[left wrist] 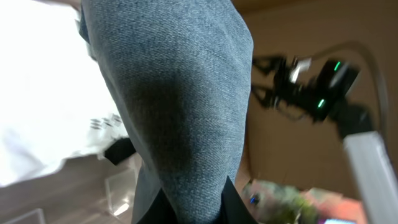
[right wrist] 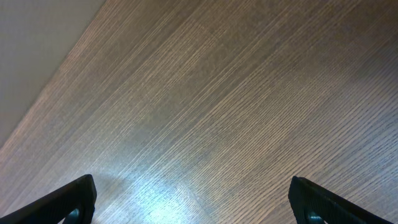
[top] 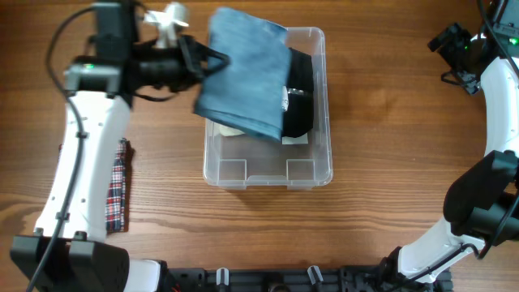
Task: Pack container
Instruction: 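Lower the blue denim into the bin on top of the garments, then release the denim and withdraw the left gripper toward the plaid cloth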
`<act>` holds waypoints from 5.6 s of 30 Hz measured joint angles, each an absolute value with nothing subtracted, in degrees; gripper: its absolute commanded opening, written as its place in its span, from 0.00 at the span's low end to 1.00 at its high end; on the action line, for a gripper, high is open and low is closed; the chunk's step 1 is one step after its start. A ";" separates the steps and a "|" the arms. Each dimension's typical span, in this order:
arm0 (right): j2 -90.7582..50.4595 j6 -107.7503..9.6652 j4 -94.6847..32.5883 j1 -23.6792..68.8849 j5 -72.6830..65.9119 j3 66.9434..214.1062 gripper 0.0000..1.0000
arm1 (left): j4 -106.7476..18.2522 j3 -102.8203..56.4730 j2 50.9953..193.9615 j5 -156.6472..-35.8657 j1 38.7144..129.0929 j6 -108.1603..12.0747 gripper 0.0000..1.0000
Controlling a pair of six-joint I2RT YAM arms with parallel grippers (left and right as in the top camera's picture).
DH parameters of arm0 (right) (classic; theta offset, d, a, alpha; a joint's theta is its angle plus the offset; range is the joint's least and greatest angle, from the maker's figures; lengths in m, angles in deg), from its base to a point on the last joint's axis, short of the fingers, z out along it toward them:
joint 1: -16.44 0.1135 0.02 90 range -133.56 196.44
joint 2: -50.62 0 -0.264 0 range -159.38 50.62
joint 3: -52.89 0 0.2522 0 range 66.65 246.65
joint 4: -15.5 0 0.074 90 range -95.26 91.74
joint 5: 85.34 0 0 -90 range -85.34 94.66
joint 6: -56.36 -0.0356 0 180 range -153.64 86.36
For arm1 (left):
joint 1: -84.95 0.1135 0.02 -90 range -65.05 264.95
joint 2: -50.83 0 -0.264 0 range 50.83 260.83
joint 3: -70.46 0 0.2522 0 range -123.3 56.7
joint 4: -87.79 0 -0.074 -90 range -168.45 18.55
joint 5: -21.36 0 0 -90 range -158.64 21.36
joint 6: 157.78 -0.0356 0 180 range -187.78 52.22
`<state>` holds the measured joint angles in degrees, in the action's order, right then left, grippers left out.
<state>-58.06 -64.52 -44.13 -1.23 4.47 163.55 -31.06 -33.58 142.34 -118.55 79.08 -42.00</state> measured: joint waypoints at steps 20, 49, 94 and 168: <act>-58.06 -64.50 -44.15 -1.23 4.47 163.55 1.00 | -31.43 -33.58 150.44 -86.33 55.72 -23.03 0.06; -58.04 -64.52 -44.15 -1.23 4.47 163.55 1.00 | -22.55 -33.69 152.19 -77.20 48.62 -19.07 0.09; -58.06 -64.52 -44.15 -1.23 4.47 163.55 1.00 | -41.44 -33.25 144.87 -76.98 58.78 -28.80 0.05; -58.06 -64.52 -44.15 -1.23 4.47 163.55 1.00 | -22.20 -2.32 136.24 -61.39 117.97 -25.21 0.04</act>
